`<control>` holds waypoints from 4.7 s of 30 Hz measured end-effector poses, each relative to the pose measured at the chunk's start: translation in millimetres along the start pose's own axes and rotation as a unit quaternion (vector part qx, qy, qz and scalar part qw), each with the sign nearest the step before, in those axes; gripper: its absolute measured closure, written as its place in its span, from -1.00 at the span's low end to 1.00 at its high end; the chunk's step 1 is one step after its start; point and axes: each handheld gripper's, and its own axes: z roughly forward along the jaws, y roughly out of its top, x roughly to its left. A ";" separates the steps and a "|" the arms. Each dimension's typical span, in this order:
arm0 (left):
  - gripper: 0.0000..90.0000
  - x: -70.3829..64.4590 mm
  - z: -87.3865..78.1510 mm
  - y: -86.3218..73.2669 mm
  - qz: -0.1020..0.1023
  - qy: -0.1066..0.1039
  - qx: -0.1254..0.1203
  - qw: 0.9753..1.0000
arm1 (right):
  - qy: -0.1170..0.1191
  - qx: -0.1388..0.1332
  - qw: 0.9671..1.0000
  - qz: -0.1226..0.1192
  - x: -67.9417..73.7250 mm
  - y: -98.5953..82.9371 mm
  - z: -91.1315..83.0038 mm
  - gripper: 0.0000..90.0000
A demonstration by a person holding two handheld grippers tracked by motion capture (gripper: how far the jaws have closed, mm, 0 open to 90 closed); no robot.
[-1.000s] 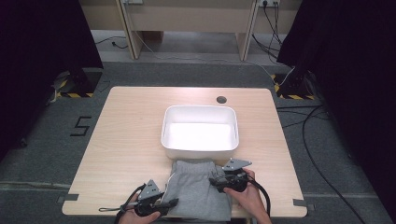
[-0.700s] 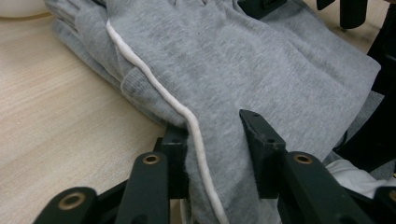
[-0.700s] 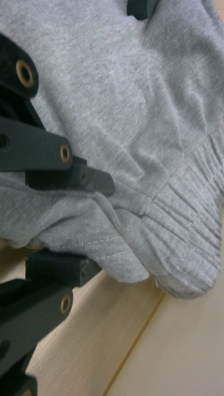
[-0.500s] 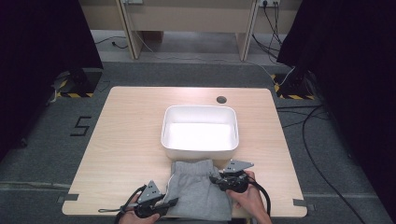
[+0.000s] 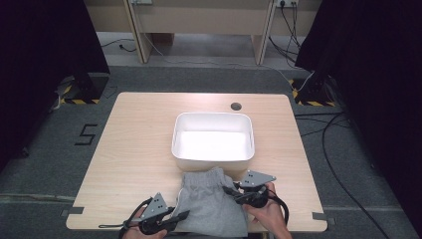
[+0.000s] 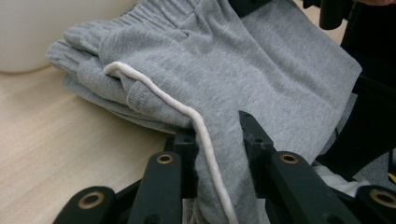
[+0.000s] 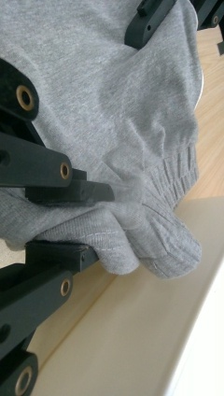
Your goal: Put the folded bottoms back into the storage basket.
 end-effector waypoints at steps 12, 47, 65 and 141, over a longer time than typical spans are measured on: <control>0.61 -9.5 -16.0 10.8 0.016 0.006 -0.014 1.000 | 0.002 -0.019 1.000 -0.017 7.2 15.0 -9.9 0.69; 0.60 -15.3 -62.5 83.0 0.065 0.016 -0.064 0.996 | 0.005 -0.065 0.995 -0.078 4.9 100.3 -54.8 0.69; 0.61 25.8 -42.7 123.1 0.053 0.038 -0.067 0.996 | -0.017 -0.049 0.996 -0.077 -36.1 135.0 -38.2 0.69; 0.60 132.6 86.4 134.0 -0.024 0.089 0.029 0.995 | -0.051 0.073 0.996 -0.006 -156.3 131.0 71.1 0.67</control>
